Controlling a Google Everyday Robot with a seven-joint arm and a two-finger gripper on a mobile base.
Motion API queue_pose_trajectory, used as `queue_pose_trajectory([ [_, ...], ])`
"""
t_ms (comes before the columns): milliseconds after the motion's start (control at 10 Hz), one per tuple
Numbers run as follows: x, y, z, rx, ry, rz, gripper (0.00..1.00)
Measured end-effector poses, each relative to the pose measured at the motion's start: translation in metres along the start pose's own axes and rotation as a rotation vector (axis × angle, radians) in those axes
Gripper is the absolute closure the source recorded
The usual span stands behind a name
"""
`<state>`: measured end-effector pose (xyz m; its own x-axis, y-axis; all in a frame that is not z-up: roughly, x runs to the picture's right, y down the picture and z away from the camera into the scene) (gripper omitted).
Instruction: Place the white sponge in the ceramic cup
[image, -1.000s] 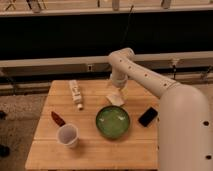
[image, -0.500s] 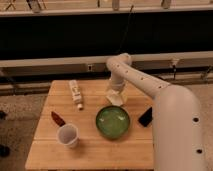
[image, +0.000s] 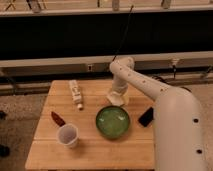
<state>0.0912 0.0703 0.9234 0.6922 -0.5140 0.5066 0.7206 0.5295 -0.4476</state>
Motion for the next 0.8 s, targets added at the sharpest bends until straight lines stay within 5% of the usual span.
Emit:
queue_pose_trajectory([
  [300, 0.005, 0.004, 0.009, -0.002, -0.008, 0.014, 0.25],
  [800, 0.004, 0.01, 0.014, -0.005, -0.045, 0.03, 0.74],
])
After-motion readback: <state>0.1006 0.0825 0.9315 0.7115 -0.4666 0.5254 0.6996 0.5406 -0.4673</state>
